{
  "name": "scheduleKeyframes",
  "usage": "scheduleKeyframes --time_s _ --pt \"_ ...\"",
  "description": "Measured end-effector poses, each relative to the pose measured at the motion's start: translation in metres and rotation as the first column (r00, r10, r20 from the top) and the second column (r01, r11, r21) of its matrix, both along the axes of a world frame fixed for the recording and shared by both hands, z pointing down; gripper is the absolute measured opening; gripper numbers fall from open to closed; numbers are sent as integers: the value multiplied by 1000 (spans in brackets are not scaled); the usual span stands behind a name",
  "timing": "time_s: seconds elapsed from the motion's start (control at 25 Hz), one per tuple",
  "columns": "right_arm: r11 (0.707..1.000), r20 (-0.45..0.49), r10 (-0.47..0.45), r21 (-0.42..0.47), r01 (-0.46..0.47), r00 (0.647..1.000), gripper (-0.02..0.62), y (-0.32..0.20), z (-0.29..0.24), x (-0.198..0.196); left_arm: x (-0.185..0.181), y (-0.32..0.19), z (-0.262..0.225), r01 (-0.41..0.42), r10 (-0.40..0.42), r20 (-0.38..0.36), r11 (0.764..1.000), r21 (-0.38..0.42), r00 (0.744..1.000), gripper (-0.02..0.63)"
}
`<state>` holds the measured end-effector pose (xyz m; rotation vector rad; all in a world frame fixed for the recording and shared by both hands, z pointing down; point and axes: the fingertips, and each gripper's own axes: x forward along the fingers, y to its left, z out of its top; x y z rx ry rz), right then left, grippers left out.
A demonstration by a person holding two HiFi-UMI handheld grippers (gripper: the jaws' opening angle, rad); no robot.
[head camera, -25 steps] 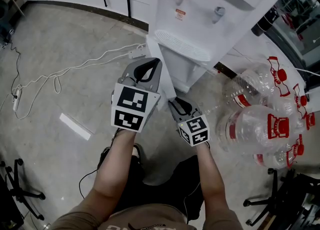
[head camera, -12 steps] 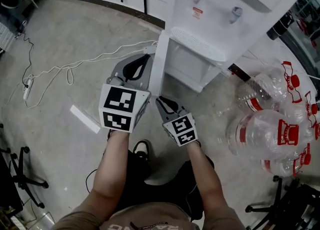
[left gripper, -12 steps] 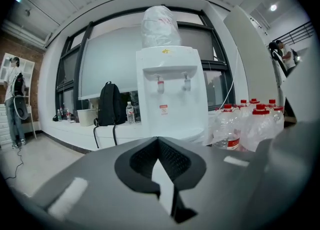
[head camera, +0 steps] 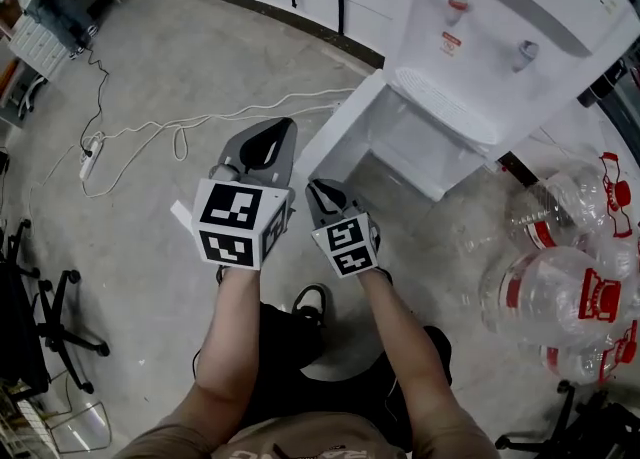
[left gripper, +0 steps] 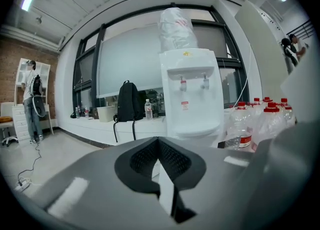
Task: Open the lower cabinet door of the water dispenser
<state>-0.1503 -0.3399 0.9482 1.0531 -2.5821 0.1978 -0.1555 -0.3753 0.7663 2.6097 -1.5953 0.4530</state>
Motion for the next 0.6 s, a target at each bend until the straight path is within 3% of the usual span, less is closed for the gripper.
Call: scheduleKeyframes --time_s 0.32,0.6 --pt "999 31 -49 -8 49 998 43 -32 1 -42 -30 -2 2 59 -59 11 998 -2 998 2" --pt "995 -2 -96 37 96 995 34 -56 1 -67 -60 -6 2 117 -117 36 993 10 992 2"
